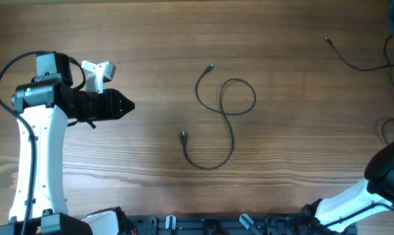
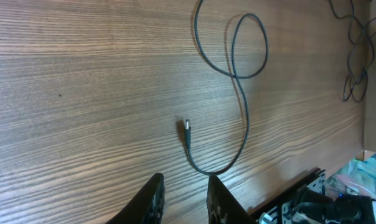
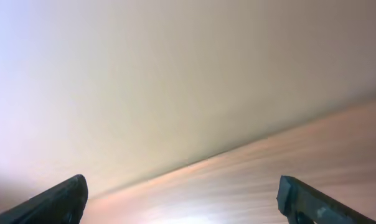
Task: Untangle cables
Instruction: 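Release the cable and move the right gripper to the right edge, then swing the right gripper to the central cable loop and lower it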
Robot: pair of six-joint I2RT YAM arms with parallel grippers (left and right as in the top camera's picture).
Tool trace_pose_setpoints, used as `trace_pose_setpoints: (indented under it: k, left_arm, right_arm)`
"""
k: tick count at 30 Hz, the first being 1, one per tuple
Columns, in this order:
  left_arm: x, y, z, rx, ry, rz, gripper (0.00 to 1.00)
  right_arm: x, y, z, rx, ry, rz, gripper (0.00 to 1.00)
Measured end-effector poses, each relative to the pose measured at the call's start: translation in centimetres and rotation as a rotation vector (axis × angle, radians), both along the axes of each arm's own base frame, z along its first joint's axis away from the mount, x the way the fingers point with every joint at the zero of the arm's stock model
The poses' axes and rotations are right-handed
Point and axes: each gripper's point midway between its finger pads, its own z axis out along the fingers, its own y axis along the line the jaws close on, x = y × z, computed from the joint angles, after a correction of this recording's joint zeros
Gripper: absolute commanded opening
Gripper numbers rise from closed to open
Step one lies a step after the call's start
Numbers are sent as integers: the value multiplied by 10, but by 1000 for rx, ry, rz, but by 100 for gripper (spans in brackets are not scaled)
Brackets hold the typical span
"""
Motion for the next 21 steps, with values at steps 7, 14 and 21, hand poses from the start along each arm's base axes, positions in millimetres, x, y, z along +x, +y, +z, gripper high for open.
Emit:
trace_pose_setpoints:
  k: [7, 14, 21]
  left_arm:
    - [7, 1, 2, 9, -37, -3, 38]
    - [10, 2, 2, 11, -49, -3, 38]
    - [9, 2, 2, 11, -48, -3, 37]
  right_arm:
    - [-23, 190, 5, 198, 92, 579, 100]
    - [-85, 328, -42, 210, 360, 876, 100]
    - [-179, 383, -149, -345, 766, 912, 100]
